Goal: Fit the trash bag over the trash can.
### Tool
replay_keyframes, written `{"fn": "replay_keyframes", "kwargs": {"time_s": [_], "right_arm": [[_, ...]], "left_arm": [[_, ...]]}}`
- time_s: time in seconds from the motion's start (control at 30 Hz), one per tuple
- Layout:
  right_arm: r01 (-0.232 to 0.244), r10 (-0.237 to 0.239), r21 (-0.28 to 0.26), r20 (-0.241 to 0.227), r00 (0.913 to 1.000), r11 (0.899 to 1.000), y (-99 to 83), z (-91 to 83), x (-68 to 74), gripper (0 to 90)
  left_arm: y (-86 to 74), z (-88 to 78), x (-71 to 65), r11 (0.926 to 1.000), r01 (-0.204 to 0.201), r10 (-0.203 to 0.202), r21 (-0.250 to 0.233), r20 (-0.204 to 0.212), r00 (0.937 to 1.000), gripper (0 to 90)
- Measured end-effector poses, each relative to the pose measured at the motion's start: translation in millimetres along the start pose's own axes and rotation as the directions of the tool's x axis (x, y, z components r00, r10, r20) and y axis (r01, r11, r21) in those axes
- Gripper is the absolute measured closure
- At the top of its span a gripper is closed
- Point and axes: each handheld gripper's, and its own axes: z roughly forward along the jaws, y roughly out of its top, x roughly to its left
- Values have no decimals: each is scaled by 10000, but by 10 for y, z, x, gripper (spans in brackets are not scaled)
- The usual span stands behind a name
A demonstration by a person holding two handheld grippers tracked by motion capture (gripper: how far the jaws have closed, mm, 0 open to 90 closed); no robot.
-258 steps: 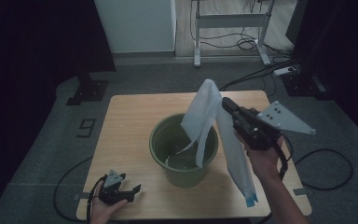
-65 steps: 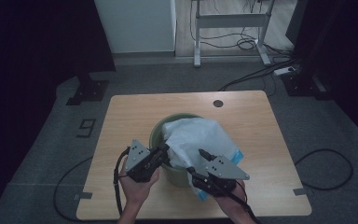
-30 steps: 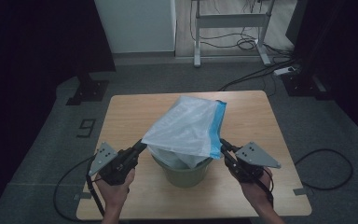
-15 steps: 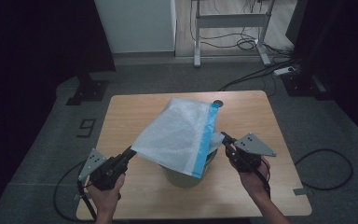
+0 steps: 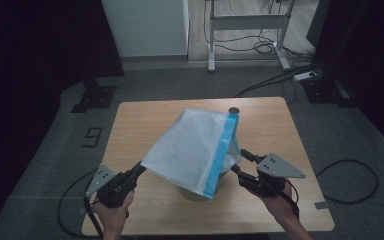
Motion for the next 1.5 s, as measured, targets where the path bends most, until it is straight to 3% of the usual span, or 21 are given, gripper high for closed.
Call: {"fn": "replay_keyframes", "kwargs": {"time_s": [0.13,0.23,0.37,0.47,0.73,1.0,1.07,1.13,1.2,1.23,1.27,1.5], "right_arm": [[33,-28,171,-276,9996,9998,-83,-140,44,381],[-101,121,276,-733,9972,9996,-144,-229,75,365],[-329,332,48,-1167,9926,9994,-127,-318,110,363],[-459,440,-145,-1133,9926,9988,-65,-322,97,365],[-1367,1347,-227,-738,9881,9904,72,36,-84,373],[-2248,2242,-40,-600,9727,9744,130,322,-158,391],[-2595,2591,28,-625,9638,9658,133,371,-169,488],[-2687,2684,26,-586,9615,9632,132,381,-175,602],[-2582,2572,-119,-568,9647,9660,145,373,-179,772],[-2582,2572,-119,-568,9647,9660,145,373,-179,772],[-2436,2419,-328,-487,9691,9693,176,355,-182,853],[-1802,1826,-1126,109,9831,9772,403,260,-229,887]], "left_arm": [[-18,1,-9,10000,52,-52,-57,-75,10000,896],[-14,14,-23,10000,56,-57,-80,-80,10000,896],[-8,31,-36,10000,44,-44,-75,-60,10000,895],[-18,41,-33,10000,61,-61,-58,-56,10000,896],[-48,35,-6,9999,121,-121,21,-60,9999,895],[-58,48,-5,9999,111,-111,36,-50,9999,895],[-59,55,-10,9999,106,-105,45,-25,9999,895],[-59,62,-16,9999,107,-107,50,-4,9999,895],[-57,86,-30,9999,71,-71,87,56,10000,895],[-57,86,-30,9999,71,-71,87,56,10000,895],[-56,118,-55,9999,25,-27,104,147,9999,894],[-33,253,-210,9998,-160,151,136,630,9979,894]]}}
